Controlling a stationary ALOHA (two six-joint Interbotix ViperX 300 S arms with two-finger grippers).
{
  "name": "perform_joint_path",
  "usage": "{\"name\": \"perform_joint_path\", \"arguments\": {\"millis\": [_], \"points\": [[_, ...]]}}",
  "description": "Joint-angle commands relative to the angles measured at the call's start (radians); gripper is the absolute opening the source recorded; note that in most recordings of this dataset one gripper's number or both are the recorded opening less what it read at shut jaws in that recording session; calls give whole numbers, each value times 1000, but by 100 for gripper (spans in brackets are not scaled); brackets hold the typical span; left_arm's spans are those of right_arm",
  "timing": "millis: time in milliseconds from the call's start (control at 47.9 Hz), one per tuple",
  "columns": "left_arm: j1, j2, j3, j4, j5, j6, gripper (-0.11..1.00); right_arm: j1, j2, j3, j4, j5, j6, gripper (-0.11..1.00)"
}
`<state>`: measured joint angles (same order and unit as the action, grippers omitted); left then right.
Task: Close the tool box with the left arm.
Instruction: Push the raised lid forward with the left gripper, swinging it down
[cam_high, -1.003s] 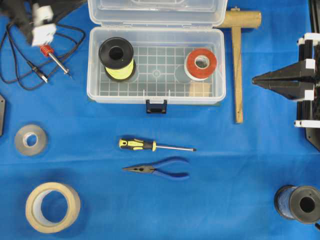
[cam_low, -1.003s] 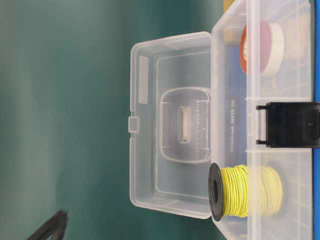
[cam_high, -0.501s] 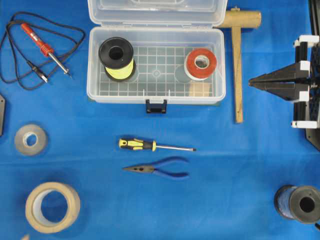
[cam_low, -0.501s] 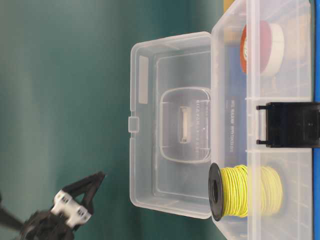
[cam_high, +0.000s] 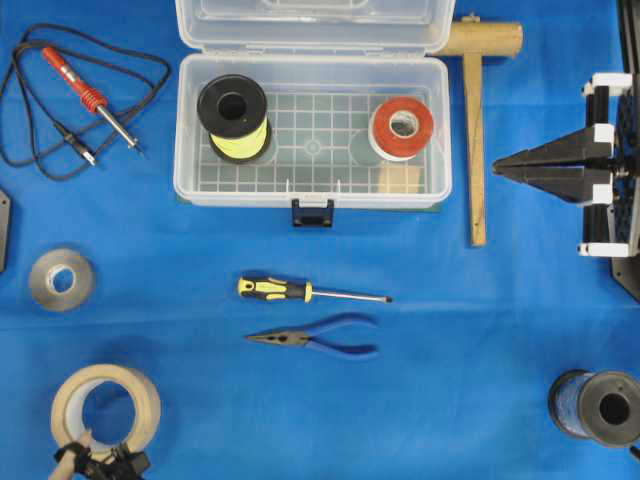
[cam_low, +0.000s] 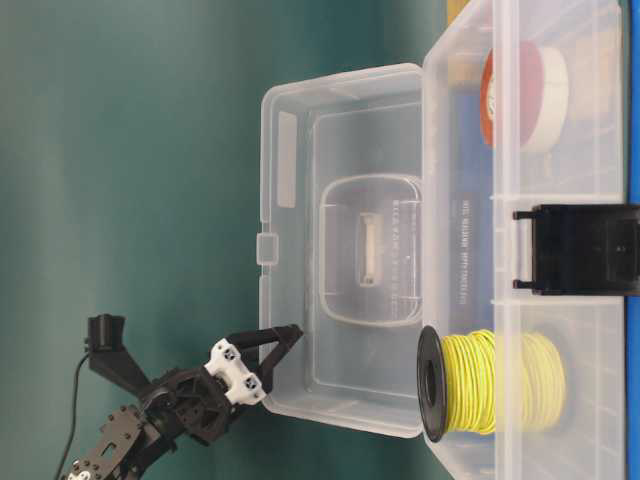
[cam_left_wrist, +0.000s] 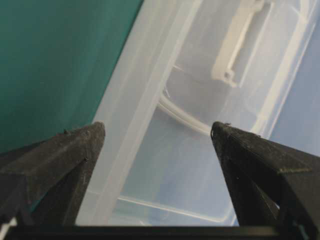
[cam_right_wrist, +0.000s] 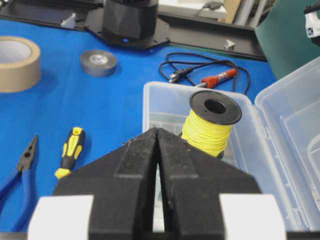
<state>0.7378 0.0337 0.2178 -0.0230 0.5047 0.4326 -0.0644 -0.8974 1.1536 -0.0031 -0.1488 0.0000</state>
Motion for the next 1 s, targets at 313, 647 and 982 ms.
{"name": "perform_joint_path", "arguments": {"millis": [313,647,982], "points": [[-89,-44,12,-6,71,-9,92,-25,8,-14,-2,8,0,0],[-187,-120,48,-6,106,-21,92,-25,8,-14,0,20,0,0],[-288,-196,101,-6,169,-94,92,-25,14,-14,0,20,0,0]]}}
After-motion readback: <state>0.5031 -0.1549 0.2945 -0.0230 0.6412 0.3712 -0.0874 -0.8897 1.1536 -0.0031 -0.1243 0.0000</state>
